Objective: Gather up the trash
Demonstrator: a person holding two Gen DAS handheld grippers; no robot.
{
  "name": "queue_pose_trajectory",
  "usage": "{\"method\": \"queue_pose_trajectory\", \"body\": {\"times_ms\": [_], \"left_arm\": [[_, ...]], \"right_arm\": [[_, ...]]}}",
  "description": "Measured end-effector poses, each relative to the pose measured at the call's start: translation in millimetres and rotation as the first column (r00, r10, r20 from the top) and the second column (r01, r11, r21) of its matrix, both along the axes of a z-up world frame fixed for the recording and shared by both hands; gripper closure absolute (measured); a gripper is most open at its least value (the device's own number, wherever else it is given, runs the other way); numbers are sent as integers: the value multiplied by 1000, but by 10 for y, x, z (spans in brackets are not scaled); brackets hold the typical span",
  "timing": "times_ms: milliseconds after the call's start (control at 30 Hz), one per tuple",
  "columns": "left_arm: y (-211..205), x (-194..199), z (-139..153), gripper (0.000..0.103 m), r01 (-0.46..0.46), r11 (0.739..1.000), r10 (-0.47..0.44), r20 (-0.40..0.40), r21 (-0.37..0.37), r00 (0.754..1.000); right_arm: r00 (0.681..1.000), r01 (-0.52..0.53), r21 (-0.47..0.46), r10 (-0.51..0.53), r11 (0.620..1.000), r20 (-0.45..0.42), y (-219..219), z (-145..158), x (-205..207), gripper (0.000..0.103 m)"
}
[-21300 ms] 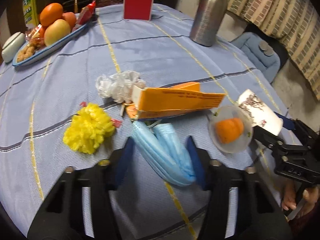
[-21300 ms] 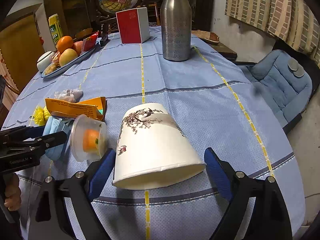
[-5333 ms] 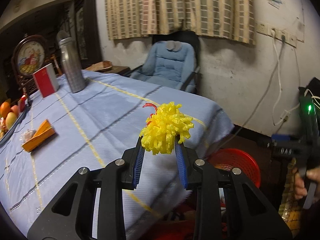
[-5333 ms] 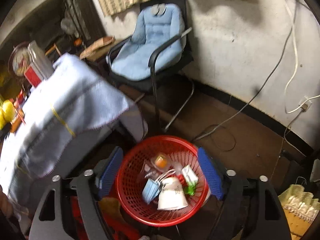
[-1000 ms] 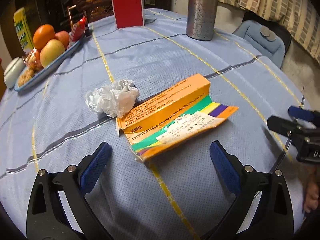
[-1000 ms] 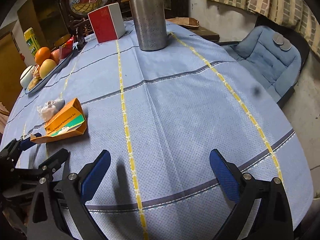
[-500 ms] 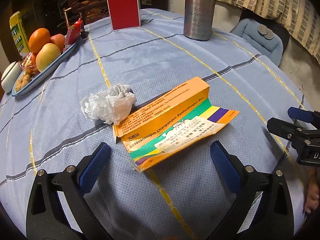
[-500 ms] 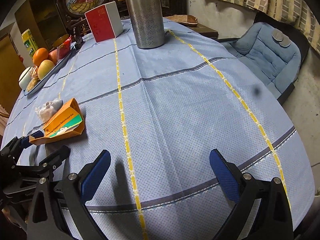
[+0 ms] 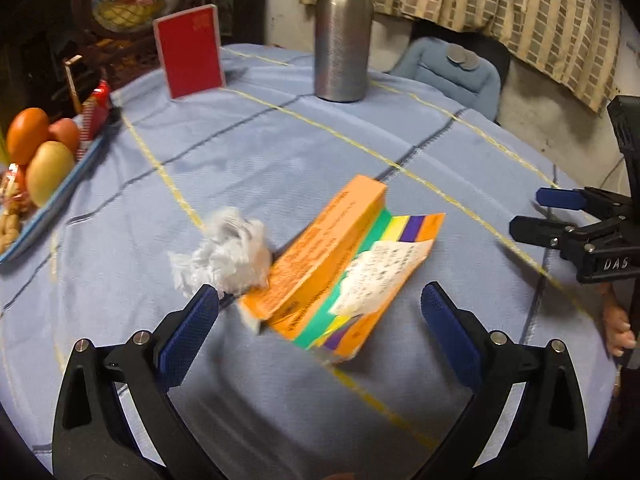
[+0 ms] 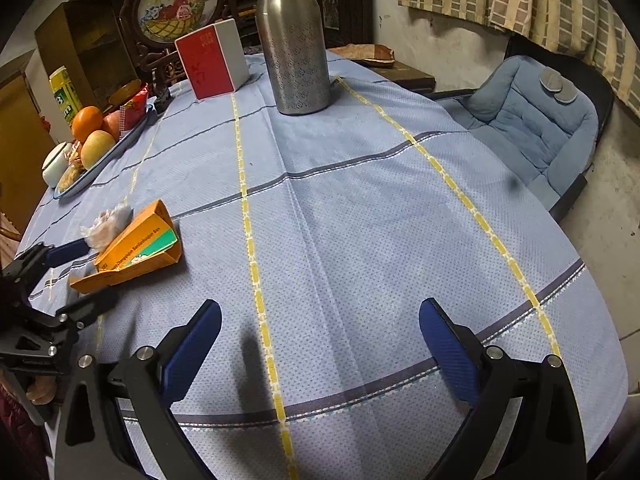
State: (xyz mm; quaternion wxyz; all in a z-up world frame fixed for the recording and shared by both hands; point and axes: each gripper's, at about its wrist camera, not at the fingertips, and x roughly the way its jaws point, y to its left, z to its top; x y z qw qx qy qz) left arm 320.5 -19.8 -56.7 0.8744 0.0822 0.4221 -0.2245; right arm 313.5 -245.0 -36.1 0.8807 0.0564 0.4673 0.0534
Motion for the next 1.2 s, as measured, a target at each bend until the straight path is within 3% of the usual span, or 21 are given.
{"method": "queue_pose_trajectory", "body": {"times_ms": [267, 367, 467, 733, 867, 933, 1100, 1200], "left_arm": [[227, 132, 106, 6, -85, 990, 83, -19, -112, 996], [492, 222, 177, 6, -198, 965, 197, -24, -170, 980], [677, 319, 130, 6, -282, 935, 271, -78, -215, 959], [472, 461, -36, 6, -286, 953, 277, -93, -101, 956], [691, 569, -55, 6, -368, 917, 351, -126, -154, 928], [789, 566, -34, 6, -376, 909, 359, -120, -181, 926], [835, 551, -47, 6, -437, 895, 432, -68, -90, 899], [864, 537, -42, 6, -462, 884, 458, -59, -74, 887]], "right_arm": [[1000, -4, 4, 4, 1000, 18, 0, 25, -31, 6], [1000, -7, 2, 7, 1000, 15, 9, 23, -30, 6], [1000, -2, -3, 2, 1000, 14, 10, 24, -28, 6], [1000, 9, -8, -9, 1000, -5, 15, -6, 2, 6], [1000, 18, -6, -18, 1000, -12, -1, -18, 16, 6], [1000, 19, -8, -20, 1000, -13, 0, -22, 16, 6], [1000, 2, -12, -1, 1000, 24, 20, 15, -16, 6], [996, -38, -25, 40, 999, 84, 90, 99, -96, 6]]}}
